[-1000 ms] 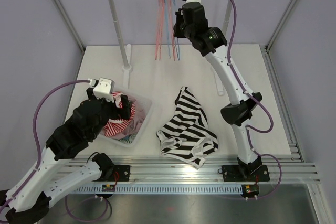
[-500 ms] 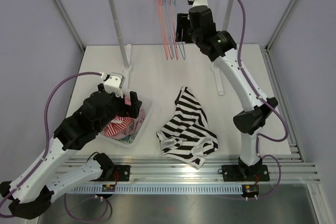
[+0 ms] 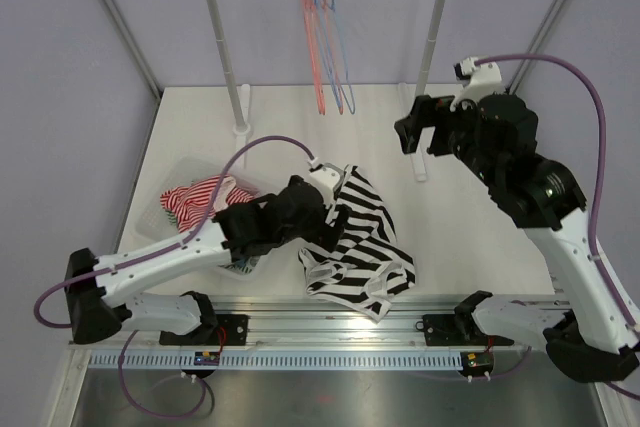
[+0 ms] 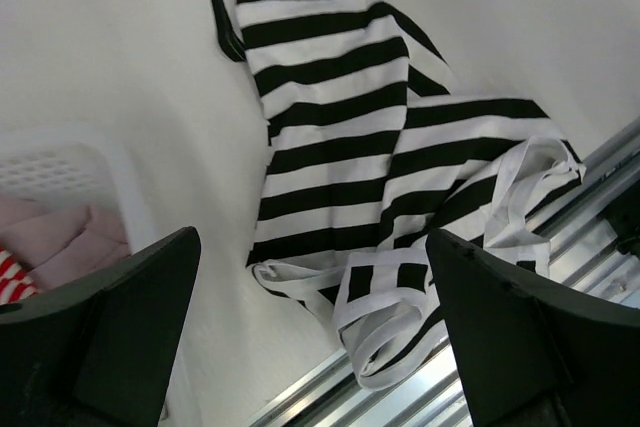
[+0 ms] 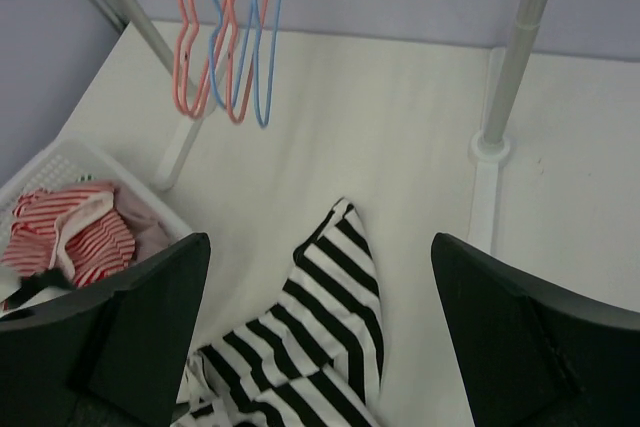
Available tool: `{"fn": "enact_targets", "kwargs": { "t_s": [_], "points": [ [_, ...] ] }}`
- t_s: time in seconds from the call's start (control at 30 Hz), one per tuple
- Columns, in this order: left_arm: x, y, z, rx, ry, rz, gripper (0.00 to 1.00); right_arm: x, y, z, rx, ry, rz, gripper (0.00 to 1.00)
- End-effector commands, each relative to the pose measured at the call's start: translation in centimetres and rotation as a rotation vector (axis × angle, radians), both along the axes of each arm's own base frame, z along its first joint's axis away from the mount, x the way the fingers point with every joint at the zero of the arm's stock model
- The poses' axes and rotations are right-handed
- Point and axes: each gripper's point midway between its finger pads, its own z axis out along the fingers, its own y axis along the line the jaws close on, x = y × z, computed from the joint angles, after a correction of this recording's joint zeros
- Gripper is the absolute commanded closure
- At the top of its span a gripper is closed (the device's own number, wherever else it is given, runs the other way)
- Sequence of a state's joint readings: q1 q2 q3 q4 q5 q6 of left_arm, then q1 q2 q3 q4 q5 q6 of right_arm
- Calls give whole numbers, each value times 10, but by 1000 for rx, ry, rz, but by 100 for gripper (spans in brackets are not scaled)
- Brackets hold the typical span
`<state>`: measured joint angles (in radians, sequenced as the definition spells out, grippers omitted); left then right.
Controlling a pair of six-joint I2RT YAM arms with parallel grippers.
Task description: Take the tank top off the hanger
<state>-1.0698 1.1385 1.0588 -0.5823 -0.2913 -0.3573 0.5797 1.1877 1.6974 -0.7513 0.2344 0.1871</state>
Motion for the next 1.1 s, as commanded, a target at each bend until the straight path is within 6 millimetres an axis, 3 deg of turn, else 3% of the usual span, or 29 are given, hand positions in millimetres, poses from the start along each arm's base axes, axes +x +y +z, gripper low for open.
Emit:
{"fn": "enact_targets", "kwargs": {
  "t_s": [0.0, 0.03, 0.07, 0.1, 0.13, 0.23, 0.3, 0.47, 0.53, 0.57, 0.63, 0.73, 0.77, 0.83, 0.93, 0.97, 1.07],
  "points": [
    [2, -43, -15, -7, 7, -67, 1, -36, -3, -19, 39, 9, 90, 1],
    [1, -54, -20, -12, 17, -90, 1, -45, 0, -20, 60, 3, 128, 1],
    [0, -63, -39, 21, 45, -105, 1, -51, 1, -38, 62, 33, 148, 1],
    [0, -69, -47, 28, 58, -113, 1, -65, -2, -32, 87, 3, 176, 1],
    [-3, -78, -52, 20, 66, -139, 1, -72, 3, -43, 90, 20, 220, 1],
    [-9, -96, -88, 80, 109, -175, 1, -97, 6, -49, 110, 19, 315, 1],
    [-13, -102, -117, 137, 143, -189, 1, -108, 4, -52, 110, 13, 338, 1],
    [-29, -118, -162, 196, 188, -229, 1, -124, -4, -58, 109, 11, 354, 1],
    [-31, -116, -182, 244, 194, -208, 2, -130, -6, -56, 115, -4, 367, 1],
    [-32, -116, -188, 254, 197, -206, 4, -132, -6, -56, 117, -7, 369, 1],
    [-30, -111, -200, 299, 184, -173, 29, -136, -9, -56, 111, -5, 371, 0],
    [-29, -107, -198, 317, 155, -141, 88, -139, -12, -52, 108, -15, 370, 1],
    [-28, -107, -187, 293, 146, -134, 98, -140, -13, -51, 109, -21, 367, 1],
    [-25, -103, -174, 276, 124, -104, 100, -142, -16, -46, 111, -37, 366, 1],
    [-16, -96, -124, 202, 57, -44, 100, -145, -20, -43, 113, -54, 355, 1],
    [-13, -92, -98, 156, 25, -20, 100, -145, -20, -43, 112, -53, 353, 1],
    [-1, -72, -53, 106, -53, 71, 100, -144, -23, -44, 103, -58, 340, 1]
  ]
}}
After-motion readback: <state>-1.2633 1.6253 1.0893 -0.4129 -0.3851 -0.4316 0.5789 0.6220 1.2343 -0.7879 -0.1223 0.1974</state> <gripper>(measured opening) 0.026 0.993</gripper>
